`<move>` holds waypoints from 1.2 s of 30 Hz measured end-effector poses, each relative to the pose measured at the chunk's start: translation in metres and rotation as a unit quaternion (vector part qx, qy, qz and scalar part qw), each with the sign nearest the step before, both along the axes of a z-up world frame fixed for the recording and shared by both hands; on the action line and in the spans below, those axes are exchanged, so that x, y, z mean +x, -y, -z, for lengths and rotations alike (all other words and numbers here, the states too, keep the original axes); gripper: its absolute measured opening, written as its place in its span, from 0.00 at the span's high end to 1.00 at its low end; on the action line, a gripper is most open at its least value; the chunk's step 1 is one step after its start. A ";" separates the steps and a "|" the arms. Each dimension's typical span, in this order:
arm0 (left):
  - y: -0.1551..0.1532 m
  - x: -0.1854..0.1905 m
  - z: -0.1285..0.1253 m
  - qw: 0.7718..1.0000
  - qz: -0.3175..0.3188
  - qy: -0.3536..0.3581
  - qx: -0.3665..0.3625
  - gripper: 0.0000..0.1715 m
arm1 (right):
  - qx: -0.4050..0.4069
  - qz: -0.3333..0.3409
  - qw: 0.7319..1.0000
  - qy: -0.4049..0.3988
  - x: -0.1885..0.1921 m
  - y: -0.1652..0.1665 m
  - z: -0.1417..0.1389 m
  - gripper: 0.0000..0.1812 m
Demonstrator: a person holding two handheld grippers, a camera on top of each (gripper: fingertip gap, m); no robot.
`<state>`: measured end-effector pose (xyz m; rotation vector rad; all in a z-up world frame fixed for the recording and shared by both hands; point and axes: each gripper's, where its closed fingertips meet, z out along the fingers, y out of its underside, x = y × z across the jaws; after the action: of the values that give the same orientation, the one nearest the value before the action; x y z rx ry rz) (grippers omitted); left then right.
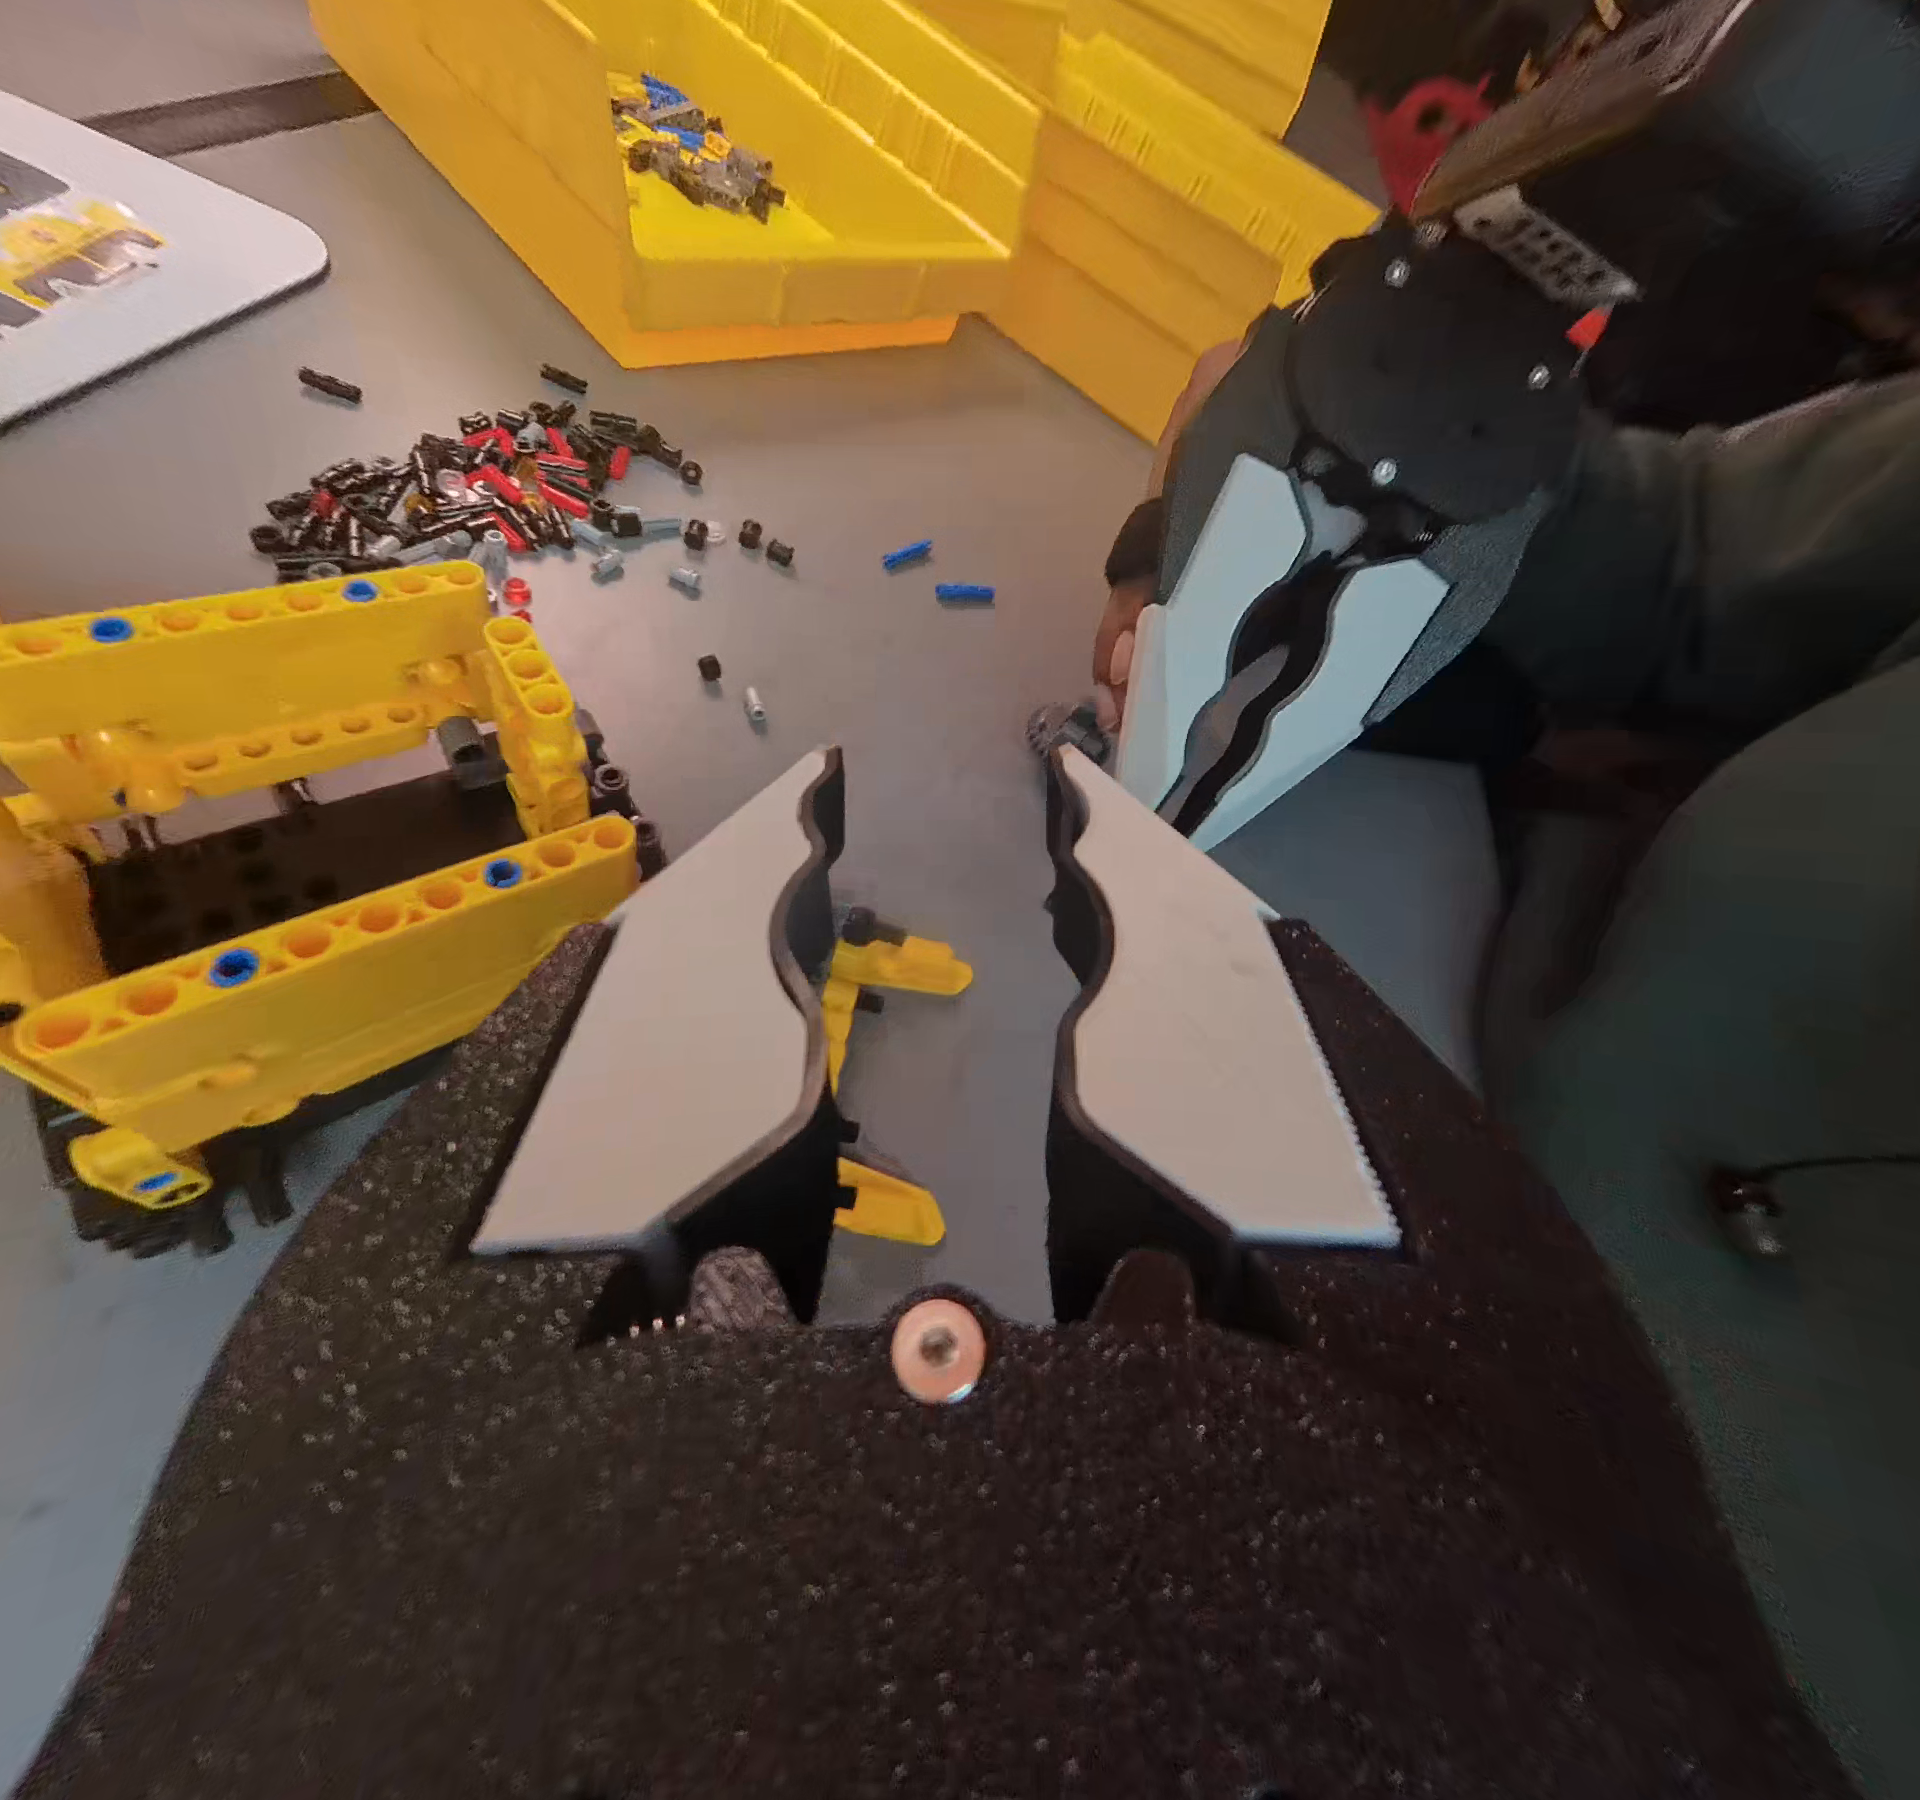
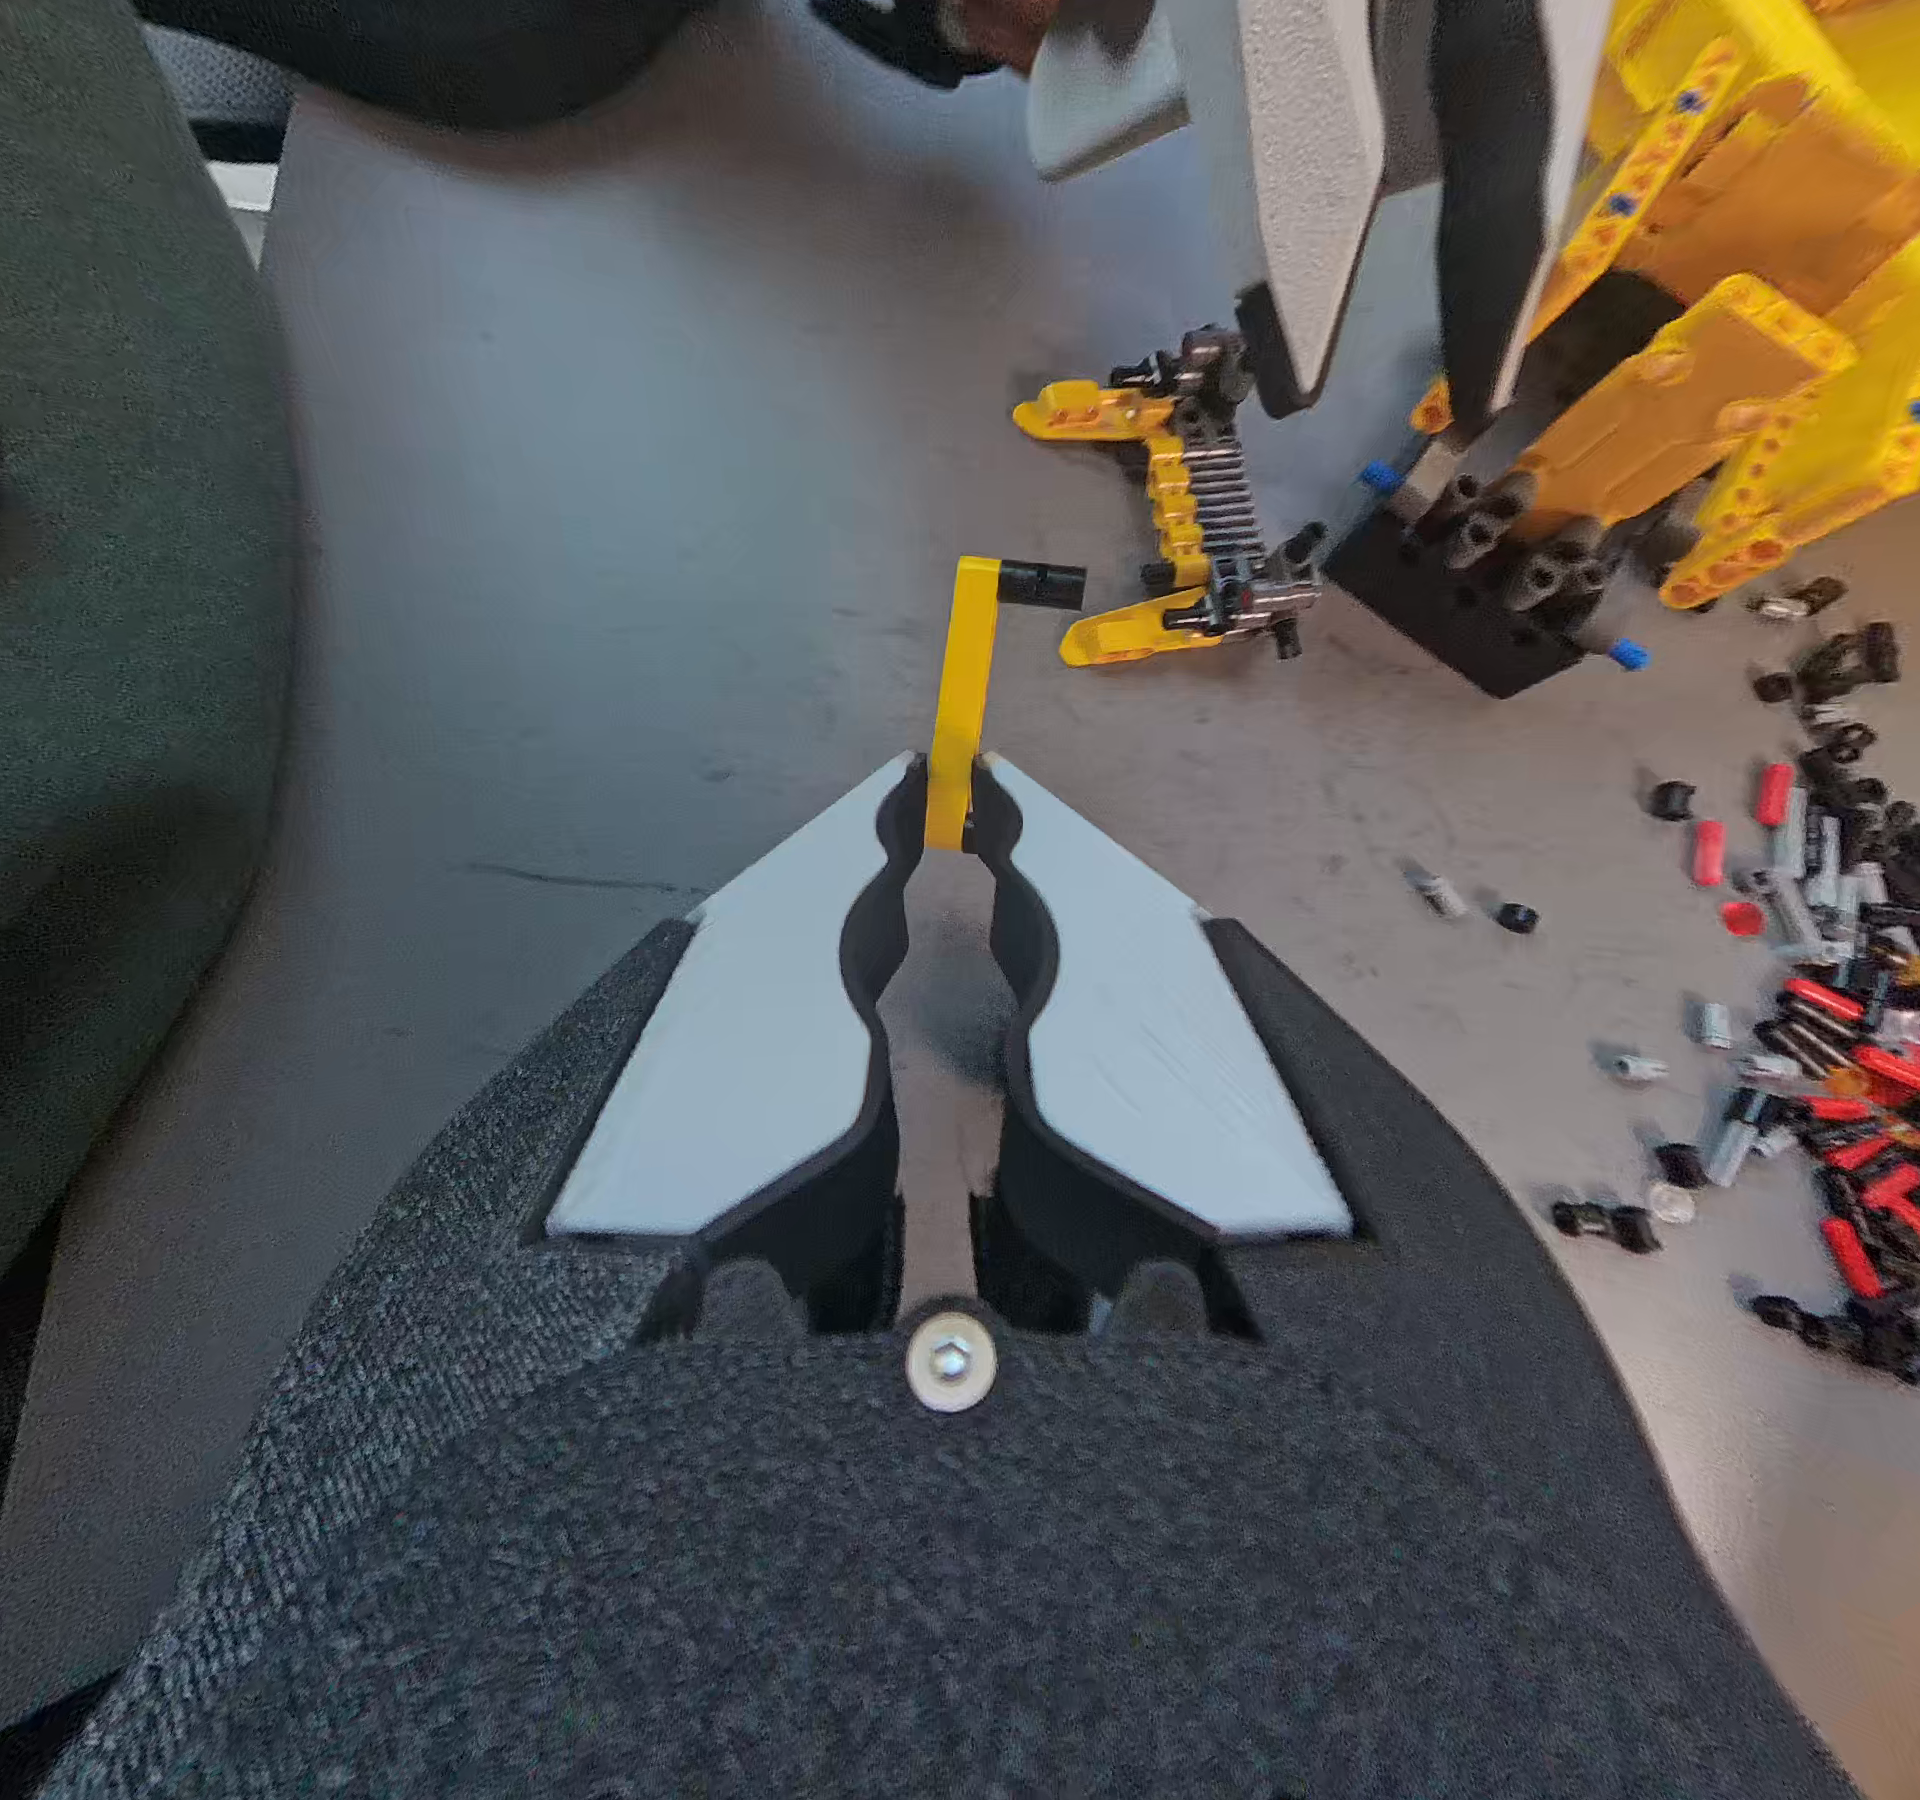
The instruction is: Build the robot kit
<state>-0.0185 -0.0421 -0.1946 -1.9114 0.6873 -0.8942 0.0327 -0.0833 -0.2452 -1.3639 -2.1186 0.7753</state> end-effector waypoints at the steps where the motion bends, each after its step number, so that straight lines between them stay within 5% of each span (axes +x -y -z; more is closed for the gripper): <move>1: 0.002 0.001 0.005 0.999 0.006 -0.030 0.016 0.77 | 0.004 -0.004 1.000 0.012 0.001 0.002 0.006 0.96; 16: 0.041 0.031 0.055 0.974 0.130 -0.183 0.019 0.75 | 0.007 -0.010 0.998 0.056 0.007 0.002 0.027 0.96; 23: 0.056 0.041 0.069 0.960 0.171 -0.221 0.025 0.76 | -0.017 -0.008 1.000 0.001 0.005 0.001 0.006 0.91; 28: 0.057 0.041 0.078 0.952 0.174 -0.248 0.030 0.78 | -0.047 0.046 0.992 -0.103 0.002 -0.024 -0.028 0.85; 36: 0.057 0.042 0.080 0.949 0.175 -0.259 0.034 0.83 | -0.083 0.188 0.962 -0.181 0.012 -0.083 -0.039 0.81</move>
<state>0.0235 -0.0992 -0.2750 -2.0085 1.3863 -0.5564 0.0451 -0.0008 -0.2064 -1.5162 -1.4855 0.9687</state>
